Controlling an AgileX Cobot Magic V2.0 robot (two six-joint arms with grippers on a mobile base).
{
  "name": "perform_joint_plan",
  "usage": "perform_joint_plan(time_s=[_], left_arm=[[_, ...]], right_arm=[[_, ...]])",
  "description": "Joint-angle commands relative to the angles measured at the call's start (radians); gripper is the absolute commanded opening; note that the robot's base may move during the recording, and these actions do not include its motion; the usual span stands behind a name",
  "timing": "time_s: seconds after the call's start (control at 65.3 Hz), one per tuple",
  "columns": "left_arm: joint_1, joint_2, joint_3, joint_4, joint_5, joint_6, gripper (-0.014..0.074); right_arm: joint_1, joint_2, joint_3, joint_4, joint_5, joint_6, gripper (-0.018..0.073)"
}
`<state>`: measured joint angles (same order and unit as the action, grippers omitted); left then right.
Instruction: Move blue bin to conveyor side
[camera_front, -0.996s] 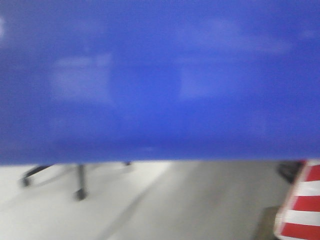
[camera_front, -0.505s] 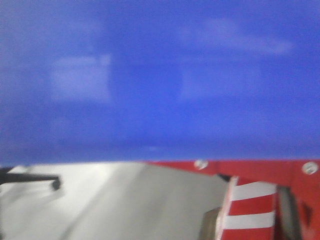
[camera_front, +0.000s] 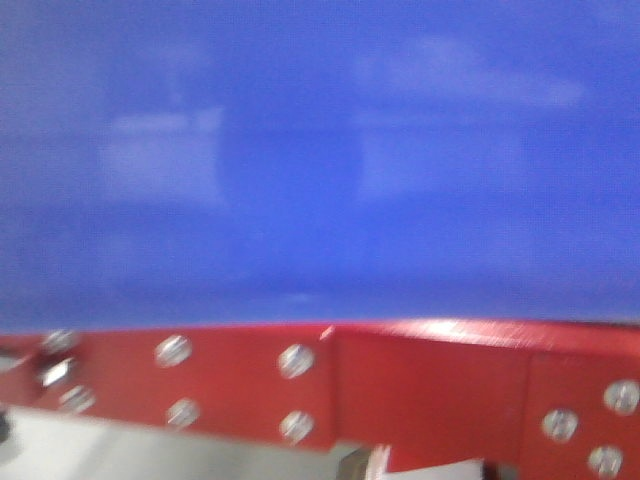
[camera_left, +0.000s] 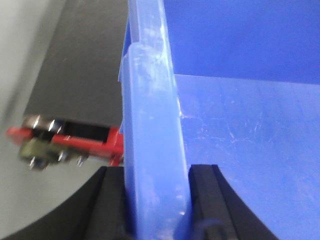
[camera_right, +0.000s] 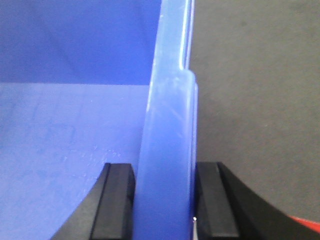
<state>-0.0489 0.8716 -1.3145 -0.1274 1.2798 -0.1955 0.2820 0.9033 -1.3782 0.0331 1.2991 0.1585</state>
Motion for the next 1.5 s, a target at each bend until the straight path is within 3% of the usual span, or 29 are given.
perform_joint_plan(time_s=[0.0,1.486], left_arm=[[0.005,-0.017,-0.012,0.074,-0.078,0.01,0.0001],[0.005,-0.017,-0.012,0.078,-0.081,0.01,0.0001]], right_arm=[[-0.008,-0.019,-0.015,-0.098,-0.078,-0.019,-0.0073],[-0.008,-0.019,-0.015,-0.098,-0.078,-0.019,-0.0073]])
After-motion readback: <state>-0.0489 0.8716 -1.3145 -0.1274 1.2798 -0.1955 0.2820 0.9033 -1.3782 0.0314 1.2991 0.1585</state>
